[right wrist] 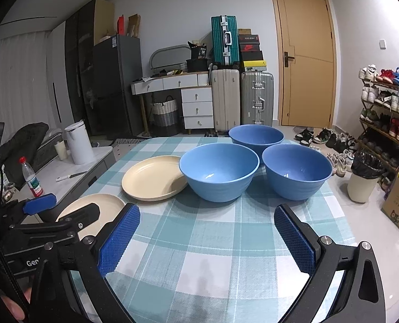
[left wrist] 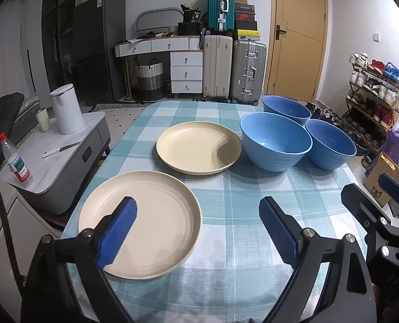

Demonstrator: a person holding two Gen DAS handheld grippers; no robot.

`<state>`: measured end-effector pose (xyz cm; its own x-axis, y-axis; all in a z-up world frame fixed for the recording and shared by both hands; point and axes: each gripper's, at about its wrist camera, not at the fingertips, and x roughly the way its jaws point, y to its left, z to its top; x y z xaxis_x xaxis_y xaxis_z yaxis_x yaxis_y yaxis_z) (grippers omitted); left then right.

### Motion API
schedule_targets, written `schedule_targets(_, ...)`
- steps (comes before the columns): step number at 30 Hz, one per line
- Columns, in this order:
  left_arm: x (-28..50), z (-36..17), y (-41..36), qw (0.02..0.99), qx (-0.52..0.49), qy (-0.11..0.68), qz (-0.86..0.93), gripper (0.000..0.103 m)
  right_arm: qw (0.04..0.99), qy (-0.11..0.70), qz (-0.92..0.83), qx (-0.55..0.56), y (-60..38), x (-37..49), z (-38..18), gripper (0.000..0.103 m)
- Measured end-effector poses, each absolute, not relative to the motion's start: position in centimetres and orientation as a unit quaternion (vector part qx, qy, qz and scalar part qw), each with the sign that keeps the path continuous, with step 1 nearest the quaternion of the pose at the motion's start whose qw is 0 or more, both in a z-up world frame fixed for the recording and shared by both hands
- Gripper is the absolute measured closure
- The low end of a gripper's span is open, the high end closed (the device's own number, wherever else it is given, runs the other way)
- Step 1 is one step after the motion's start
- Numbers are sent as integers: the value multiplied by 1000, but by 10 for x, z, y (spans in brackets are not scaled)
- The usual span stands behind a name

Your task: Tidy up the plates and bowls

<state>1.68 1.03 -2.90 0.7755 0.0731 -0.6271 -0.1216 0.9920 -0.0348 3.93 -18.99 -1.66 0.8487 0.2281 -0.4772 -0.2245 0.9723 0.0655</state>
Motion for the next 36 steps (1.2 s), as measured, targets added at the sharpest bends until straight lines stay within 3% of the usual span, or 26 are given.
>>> schedule_targets(18,57,-24,62,933,-75,348,59,10,958,251,141,0,-170,65,-26,1)
schedule_targets(36,208,-43,121,905,-7,420,69,10,941,274,195,41,-138,139,-44,1)
